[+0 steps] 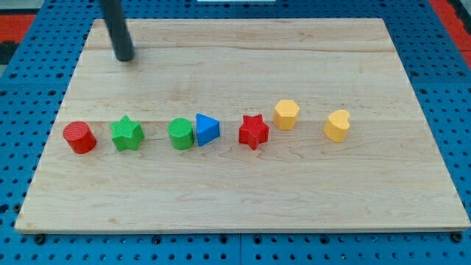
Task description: Slide the yellow heart along with yellow hexagon to the red star
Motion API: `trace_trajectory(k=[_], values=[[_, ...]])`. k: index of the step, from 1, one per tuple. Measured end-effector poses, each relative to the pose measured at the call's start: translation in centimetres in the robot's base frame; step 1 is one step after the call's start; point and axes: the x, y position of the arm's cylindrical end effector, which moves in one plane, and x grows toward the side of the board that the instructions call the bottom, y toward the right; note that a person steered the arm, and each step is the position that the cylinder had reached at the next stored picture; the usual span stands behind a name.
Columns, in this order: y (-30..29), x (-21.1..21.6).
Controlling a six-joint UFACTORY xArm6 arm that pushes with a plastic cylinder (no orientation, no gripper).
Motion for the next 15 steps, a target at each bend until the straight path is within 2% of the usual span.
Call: trace_trajectory(k=[1, 2, 3, 4, 5, 6, 7, 10, 14, 15], values=[[0.0, -2.1], [10.6, -0.7], [24.3, 1.8], [37.2, 6.8], [46.2, 15.0], [46.3, 18.3], [44.2, 17.1], [39.4, 17.5], [39.3, 17.3], [37.3, 17.3]])
